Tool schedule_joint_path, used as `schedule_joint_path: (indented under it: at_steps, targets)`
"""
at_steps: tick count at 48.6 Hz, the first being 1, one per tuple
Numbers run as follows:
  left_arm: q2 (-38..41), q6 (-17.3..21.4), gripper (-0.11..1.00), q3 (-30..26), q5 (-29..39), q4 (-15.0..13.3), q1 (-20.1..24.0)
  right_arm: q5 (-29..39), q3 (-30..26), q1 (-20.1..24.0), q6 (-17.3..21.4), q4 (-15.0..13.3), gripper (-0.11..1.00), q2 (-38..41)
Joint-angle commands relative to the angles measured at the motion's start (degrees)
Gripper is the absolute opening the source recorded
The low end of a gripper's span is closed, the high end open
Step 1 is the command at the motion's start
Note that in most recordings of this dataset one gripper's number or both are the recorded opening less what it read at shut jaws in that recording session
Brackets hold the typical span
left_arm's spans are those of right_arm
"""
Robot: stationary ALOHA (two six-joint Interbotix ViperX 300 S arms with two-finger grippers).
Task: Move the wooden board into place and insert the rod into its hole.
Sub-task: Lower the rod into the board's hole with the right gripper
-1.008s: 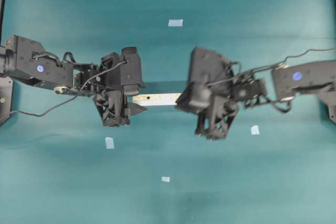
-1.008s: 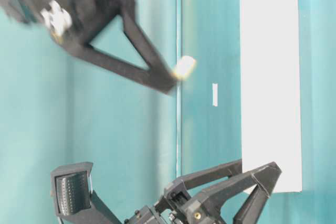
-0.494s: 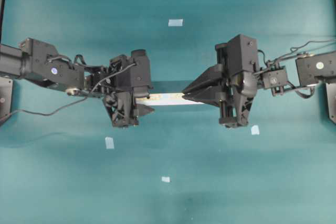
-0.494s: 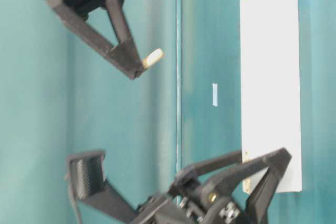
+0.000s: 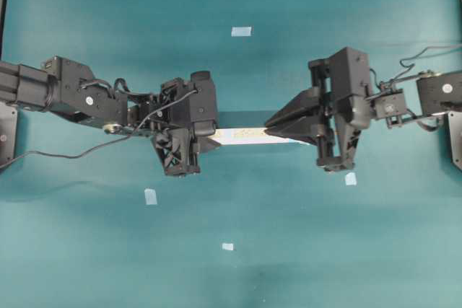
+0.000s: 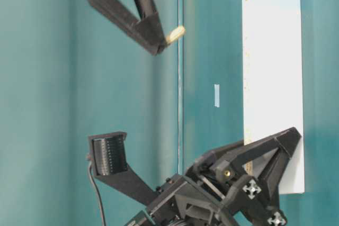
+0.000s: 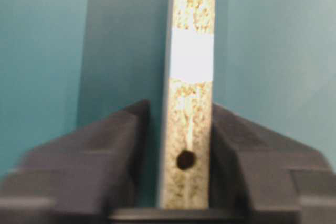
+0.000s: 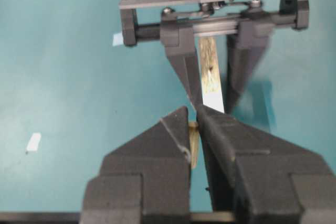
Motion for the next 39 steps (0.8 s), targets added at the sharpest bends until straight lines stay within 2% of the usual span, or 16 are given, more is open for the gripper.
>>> schedule_joint_path:
  at_steps: [1, 7, 15, 25, 39]
  targets:
    - [-0.8, 0.2, 0.23, -0.6, -0.4, 0.1, 0.2, -2.5, 1.0, -1.0, -0.2, -0.1, 0.11, -1.5]
    - [-0.8, 0.3, 0.21, -0.5, -0.4, 0.1, 0.2, -5.4, 3.5, -2.3, -1.1, -0.1, 0.1, -1.8]
    - [-0.7, 0.2, 0.21, -0.8, -0.4, 0.1, 0.2, -12.0, 8.0, -4.7, -5.4, 0.1, 0.11, -1.5]
    - [-0.7, 0.1, 0.21, -0.9, -0.4, 0.1, 0.3, -20.7, 13.1, -7.8, -9.4, 1.9, 0.11, -1.1]
    - [-0.7, 0.1, 0.21, -0.9, -0.4, 0.1, 0.5, -29.4, 15.6, -8.7, -12.3, 3.3, 0.11, 2.5]
